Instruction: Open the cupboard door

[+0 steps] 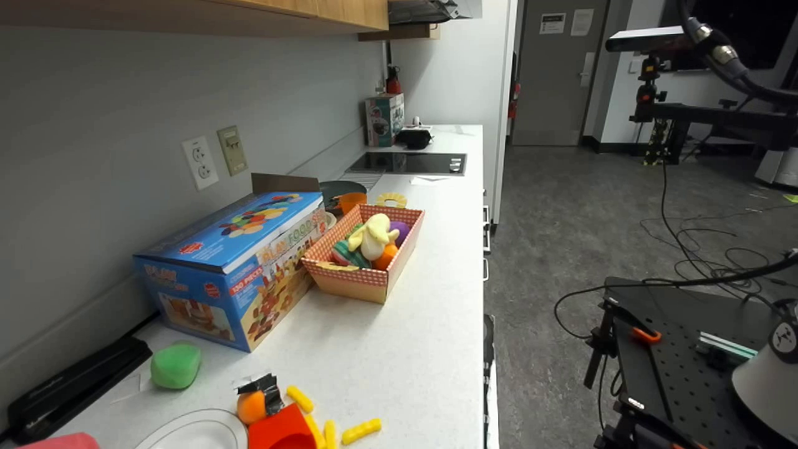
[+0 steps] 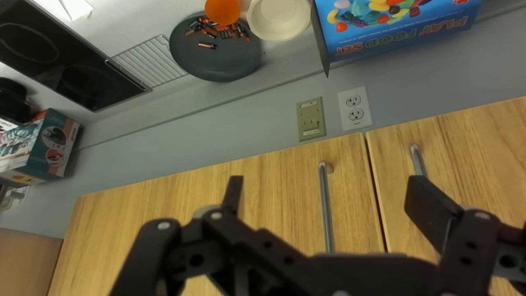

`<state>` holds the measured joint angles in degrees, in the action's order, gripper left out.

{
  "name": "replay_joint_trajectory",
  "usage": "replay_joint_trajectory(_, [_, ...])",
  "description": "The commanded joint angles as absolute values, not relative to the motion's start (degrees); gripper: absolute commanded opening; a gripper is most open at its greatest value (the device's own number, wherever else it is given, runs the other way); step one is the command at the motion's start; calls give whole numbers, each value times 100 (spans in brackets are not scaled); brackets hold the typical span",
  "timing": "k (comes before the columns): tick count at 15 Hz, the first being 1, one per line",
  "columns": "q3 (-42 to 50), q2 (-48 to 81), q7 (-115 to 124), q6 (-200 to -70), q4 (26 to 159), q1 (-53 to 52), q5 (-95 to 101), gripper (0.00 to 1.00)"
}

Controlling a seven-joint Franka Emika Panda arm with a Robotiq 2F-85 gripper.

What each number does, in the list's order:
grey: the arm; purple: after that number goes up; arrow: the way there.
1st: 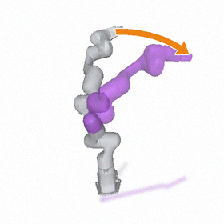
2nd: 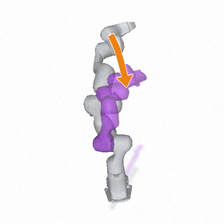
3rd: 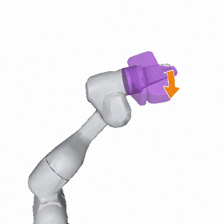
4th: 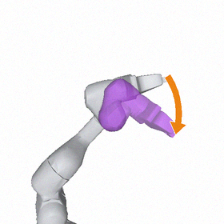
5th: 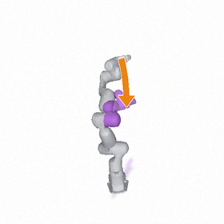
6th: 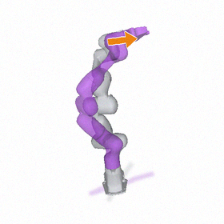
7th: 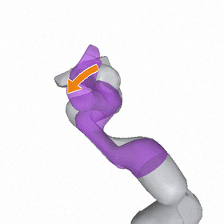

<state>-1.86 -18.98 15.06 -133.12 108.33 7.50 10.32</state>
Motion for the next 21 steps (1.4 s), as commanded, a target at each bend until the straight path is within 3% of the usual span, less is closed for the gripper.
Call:
replay_joint_trajectory(1, [-155, -1852, 1525, -13293, 10767, 713, 1071, 100])
replay_joint_trajectory(21, [-189, -456, 2428, -13316, 9269, 713, 2075, 100])
